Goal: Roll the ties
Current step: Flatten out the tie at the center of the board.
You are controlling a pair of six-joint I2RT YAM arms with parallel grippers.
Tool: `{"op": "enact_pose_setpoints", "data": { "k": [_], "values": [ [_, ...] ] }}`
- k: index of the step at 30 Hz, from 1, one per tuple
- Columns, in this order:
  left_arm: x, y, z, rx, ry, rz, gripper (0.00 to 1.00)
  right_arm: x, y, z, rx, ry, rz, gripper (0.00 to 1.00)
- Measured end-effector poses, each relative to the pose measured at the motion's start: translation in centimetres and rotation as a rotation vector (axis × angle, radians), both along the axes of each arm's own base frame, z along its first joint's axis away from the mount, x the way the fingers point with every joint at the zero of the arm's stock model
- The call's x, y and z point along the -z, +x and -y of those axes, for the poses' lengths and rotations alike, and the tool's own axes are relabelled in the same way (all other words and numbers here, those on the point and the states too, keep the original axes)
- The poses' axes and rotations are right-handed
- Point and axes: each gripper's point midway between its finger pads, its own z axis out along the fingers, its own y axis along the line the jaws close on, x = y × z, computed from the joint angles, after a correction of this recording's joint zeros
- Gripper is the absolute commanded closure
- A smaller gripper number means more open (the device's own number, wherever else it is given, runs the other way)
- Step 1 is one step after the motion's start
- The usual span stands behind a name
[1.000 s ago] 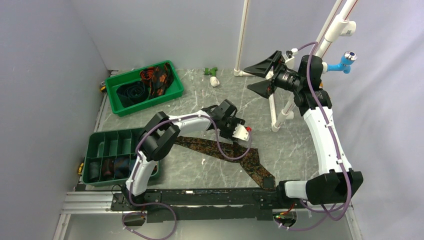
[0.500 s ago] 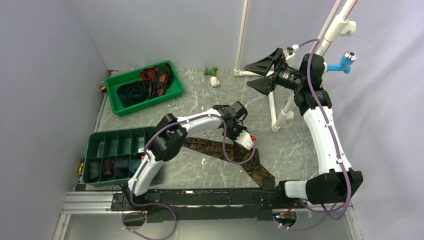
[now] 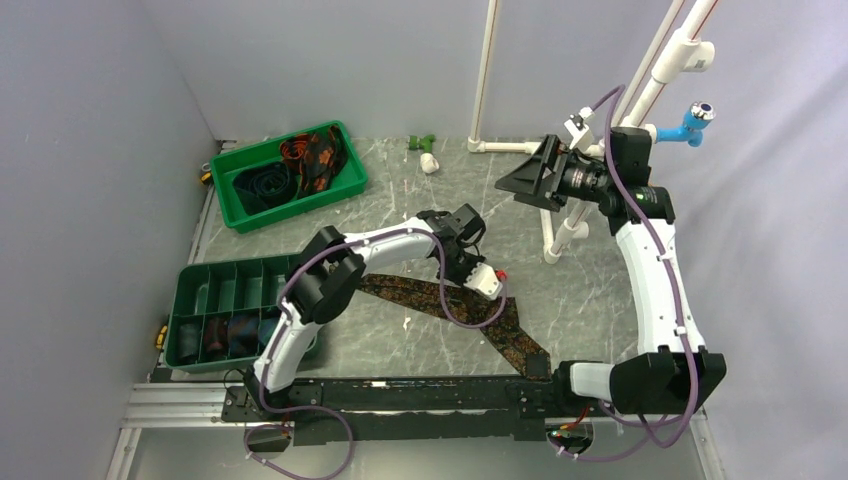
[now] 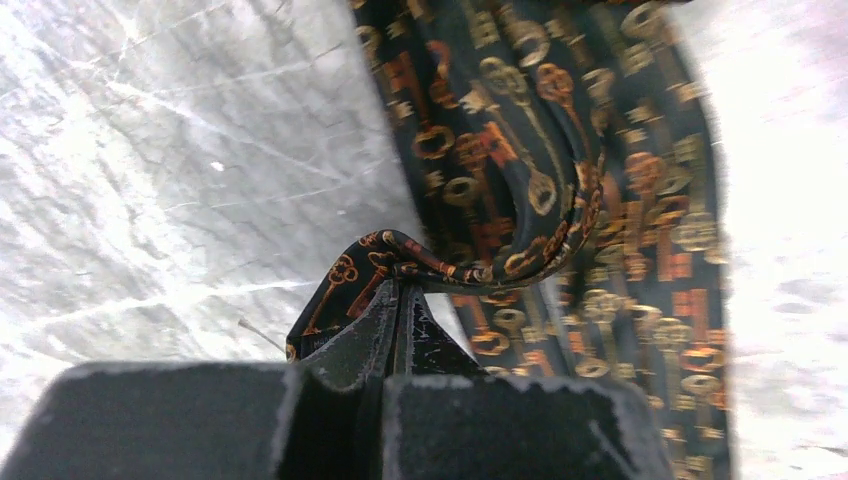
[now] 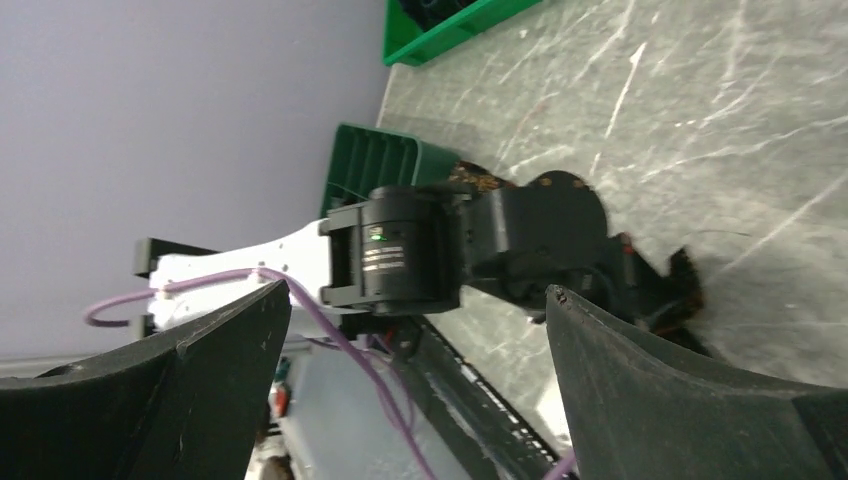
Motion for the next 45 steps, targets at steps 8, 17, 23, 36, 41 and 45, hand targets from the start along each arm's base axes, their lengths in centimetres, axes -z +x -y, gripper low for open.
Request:
{"op": "enact_pose_setpoints", "data": {
  "k": [8,17,23,36,41,45],
  "values": [
    [-5.8,-5.0,2.1,-0.004,-0.141,-0.138,1.00,-1.2,0.1,3.7,0.067,-0.176,0.106,0.00],
    [-11.8,-14.9,8.9,0.073,-0.327,-0.306,0.55,-1.7,0.8,9.5,0.127,-0.400,0.178,0.04],
    [-12.2,-16.1,6.1,-0.014,-0.305,-0.402,0.44,2.7,-1.1,11.4,-0.041,-0.597,0.148,0.14],
    [-9.8,1.0,-18.1,-0.999,-0.295,-0.411,0.49,17.7,-12.6,6.4,-0.753,-0.760,0.037,0.36],
    [-8.0,0.7,-19.1,-1.102,-0.239,-0.441,0.46,19.4,-13.1,6.4,-0.820,-0.809,0.074,0.37],
    [-6.7,0.9,-19.6,-1.146,-0.199,-0.441,0.46,21.9,-14.8,6.1,-0.933,-0.840,0.073,0.33]
  ]
}}
